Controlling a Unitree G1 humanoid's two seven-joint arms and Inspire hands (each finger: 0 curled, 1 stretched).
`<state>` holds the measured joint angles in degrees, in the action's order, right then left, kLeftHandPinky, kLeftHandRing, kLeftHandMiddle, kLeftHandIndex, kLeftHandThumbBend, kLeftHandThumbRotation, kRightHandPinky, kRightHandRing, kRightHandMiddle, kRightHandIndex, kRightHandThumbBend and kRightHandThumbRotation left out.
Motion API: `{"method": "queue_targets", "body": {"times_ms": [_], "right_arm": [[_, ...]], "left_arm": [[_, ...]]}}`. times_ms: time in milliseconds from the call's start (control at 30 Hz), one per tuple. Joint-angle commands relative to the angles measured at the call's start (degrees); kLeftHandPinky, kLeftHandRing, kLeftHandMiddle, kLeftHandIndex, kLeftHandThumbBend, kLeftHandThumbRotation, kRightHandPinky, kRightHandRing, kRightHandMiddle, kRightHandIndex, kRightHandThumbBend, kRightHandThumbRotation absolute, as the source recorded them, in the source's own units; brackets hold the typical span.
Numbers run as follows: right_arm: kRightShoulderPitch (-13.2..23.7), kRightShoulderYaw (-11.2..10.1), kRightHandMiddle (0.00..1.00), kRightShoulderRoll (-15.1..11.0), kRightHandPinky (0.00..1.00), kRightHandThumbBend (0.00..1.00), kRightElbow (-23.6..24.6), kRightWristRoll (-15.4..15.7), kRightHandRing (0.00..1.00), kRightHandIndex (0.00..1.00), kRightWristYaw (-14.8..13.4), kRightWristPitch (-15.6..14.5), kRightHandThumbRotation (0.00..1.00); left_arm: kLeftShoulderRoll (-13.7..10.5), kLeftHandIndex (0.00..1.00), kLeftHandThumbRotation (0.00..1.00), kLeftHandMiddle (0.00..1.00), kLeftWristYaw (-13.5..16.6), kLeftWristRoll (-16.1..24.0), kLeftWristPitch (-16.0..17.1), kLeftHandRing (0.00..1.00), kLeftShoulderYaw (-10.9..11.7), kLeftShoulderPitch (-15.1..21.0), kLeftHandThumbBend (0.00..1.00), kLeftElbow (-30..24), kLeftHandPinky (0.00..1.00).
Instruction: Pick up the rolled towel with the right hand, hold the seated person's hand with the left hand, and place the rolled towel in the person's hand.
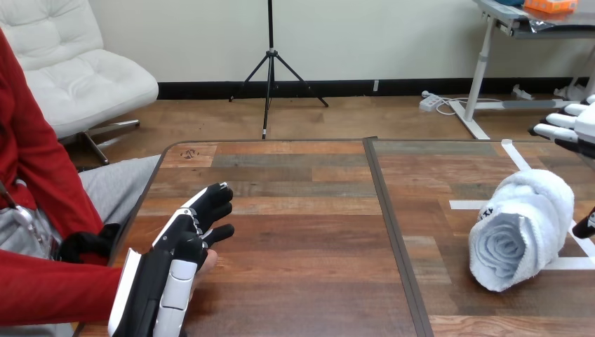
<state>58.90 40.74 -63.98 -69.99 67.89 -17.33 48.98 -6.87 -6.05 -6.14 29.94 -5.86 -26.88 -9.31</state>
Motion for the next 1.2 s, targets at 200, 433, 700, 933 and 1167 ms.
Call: {"method": "queue_targets", "body": {"times_ms": [200,433,700,933,1167], "right_arm": [[-0.16,2.05,1.0,3.13,1.0,1.0,1.76,1.52,1.0,1.0,-5.42,-2.64,0.6],[-0.94,2.56,1.0,4.25,1.0,1.0,1.3,1.49,1.0,1.0,-6.99,-3.24,0.53],[-1.2,3.96,1.0,4.73,0.98,1.0,2.01,3.06,1.0,1.0,-9.11,-3.13,0.44],[-1.05,5.93,1.0,5.8,0.94,1.0,1.25,5.04,1.0,1.0,-12.68,-3.5,0.42],[-0.98,7.4,1.0,6.71,0.92,1.0,0.53,6.08,1.0,1.0,-14.82,-4.02,0.45]], "left_arm": [[1.46,0.82,1.0,0.86,0.23,0.21,0.76,0.87,0.58,2.31,0.75,-2.42,0.8],[1.55,0.82,1.0,0.86,0.41,0.44,0.84,0.87,0.61,2.41,0.75,-2.37,0.8],[1.5,0.82,1.0,0.86,0.27,0.17,0.89,0.87,0.59,2.44,0.74,-2.34,0.78],[1.38,0.82,1.0,0.86,0.23,-0.03,0.53,0.87,0.64,2.28,0.74,-2.83,0.78],[1.39,0.81,0.99,0.86,-0.1,-0.95,0.53,0.87,0.61,2.23,0.75,-2.81,0.78]]}}
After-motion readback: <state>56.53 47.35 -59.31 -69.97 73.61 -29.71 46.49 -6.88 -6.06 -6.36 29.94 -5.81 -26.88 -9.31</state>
